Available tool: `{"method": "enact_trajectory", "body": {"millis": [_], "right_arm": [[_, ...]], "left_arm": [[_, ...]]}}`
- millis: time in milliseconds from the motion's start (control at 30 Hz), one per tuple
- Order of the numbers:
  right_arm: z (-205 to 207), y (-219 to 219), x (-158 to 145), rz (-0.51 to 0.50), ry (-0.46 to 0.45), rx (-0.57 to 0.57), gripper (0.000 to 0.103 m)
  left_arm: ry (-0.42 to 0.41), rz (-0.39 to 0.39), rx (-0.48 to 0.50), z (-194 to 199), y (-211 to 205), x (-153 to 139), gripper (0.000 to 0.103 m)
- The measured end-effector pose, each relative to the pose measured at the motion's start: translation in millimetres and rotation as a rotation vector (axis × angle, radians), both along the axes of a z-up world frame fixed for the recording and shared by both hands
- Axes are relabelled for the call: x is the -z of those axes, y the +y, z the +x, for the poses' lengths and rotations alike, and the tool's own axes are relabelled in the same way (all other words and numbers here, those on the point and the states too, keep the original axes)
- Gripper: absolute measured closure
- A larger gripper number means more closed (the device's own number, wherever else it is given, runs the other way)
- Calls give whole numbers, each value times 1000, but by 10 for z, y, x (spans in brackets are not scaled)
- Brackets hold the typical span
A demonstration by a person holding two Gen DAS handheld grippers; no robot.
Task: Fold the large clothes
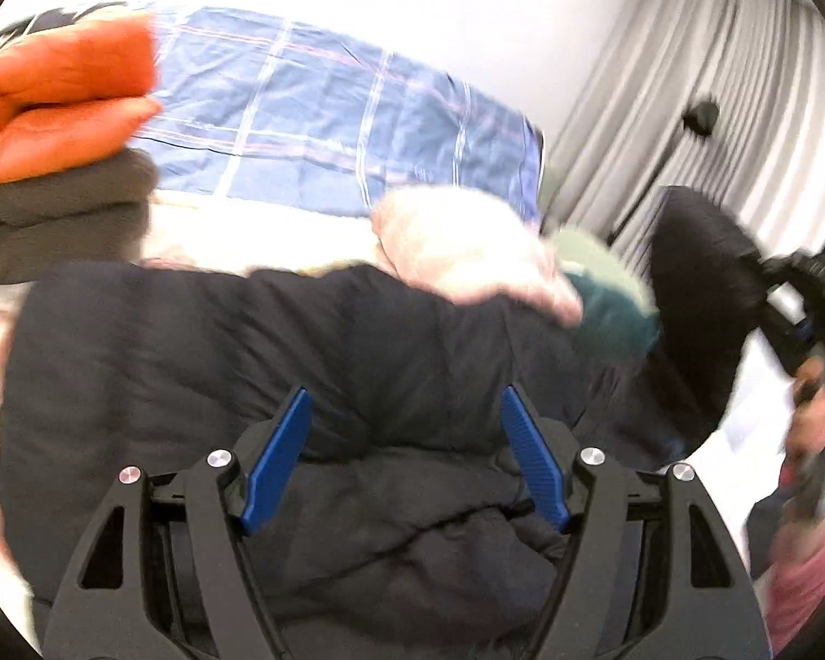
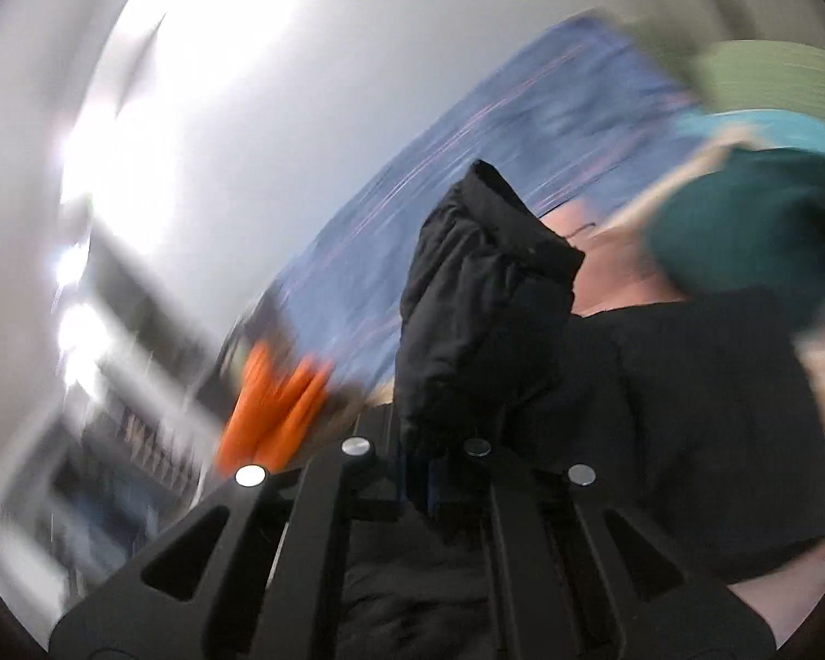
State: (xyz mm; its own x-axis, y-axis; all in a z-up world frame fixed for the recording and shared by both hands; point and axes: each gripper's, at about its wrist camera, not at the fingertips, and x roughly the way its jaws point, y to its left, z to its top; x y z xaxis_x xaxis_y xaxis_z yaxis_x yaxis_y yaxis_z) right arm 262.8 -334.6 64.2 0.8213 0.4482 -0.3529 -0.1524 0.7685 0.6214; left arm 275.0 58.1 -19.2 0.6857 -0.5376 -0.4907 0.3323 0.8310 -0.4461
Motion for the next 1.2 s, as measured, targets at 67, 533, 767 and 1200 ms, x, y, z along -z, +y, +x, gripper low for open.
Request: {"method": "enact_trajectory", "body": {"millis": [67,533,767,1200], "right_arm": [[164,575,99,-63,22,-109,98],[-35,2312,1122,-544,128,-458,46],[-324,2176,1141,-524,151,-461,44],[-646,1838,1038,-639,110,-445,36]], "left_arm": [[-9,-48,-55,-27,316,-33,31],[90,-316,-31,34,923,313,14],[110,-396,22,47,931,350,9],[33,38,-14,-42,272,246,95]]}}
